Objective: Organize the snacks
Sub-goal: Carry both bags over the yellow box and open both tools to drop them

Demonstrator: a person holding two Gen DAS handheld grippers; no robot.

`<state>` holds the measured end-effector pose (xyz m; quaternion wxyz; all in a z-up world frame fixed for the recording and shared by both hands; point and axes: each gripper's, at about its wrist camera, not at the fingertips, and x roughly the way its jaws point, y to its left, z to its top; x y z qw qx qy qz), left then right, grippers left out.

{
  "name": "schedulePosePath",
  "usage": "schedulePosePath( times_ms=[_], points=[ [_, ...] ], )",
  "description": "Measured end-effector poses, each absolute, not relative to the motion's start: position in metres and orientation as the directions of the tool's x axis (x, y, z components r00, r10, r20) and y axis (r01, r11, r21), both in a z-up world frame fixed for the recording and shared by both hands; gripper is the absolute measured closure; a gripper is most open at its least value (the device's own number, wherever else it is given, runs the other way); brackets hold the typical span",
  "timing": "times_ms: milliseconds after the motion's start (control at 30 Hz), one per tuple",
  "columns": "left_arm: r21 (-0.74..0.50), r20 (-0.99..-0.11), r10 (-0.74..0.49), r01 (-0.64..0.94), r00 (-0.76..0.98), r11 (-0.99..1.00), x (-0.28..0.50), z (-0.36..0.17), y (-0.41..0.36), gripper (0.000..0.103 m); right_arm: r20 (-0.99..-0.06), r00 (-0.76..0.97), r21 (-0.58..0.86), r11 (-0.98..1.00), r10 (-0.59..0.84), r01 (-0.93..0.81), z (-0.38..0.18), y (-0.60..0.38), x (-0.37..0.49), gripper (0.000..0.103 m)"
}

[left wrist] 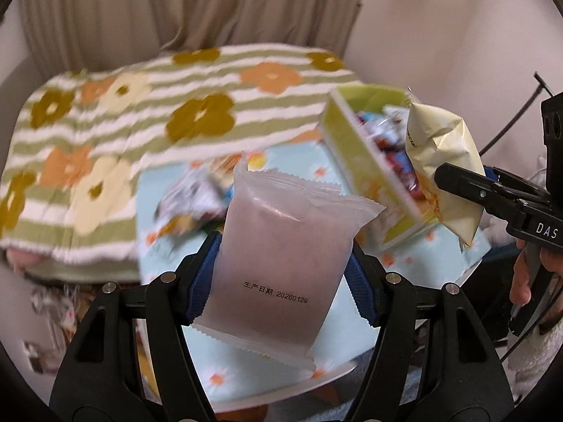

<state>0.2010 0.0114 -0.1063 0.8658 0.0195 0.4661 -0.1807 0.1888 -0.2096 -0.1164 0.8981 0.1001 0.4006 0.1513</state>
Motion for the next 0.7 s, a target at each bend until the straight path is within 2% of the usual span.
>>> schedulePosePath(
  times_ms=[300, 500, 700],
  points=[
    [-0.182, -0.778, -0.383, 0.404, 0.498, 0.896, 0.237, -0.091, -0.124, 0.039, -0.701, 0.664, 0.237, 0.963, 0.262, -0.129, -0.104, -0.321, 0.199, 0.042],
    [-0.223, -0.808, -0.4, 0.404, 0.433, 0.887, 0.259, -0.123, -0.207, 0.039, -0.72, 0.648, 0.231, 0.966, 0.249, -0.114, -0.114, -0.388, 0.211, 0.042],
    [-0.232, -0.855, -0.373, 0.378, 0.359, 0.896, 0.274, -0.167, -0.256, 0.039, -0.751, 0.599, 0.276, 0.956, 0.279, -0.099, -0.139, -0.424, 0.223, 0.042]
  ],
)
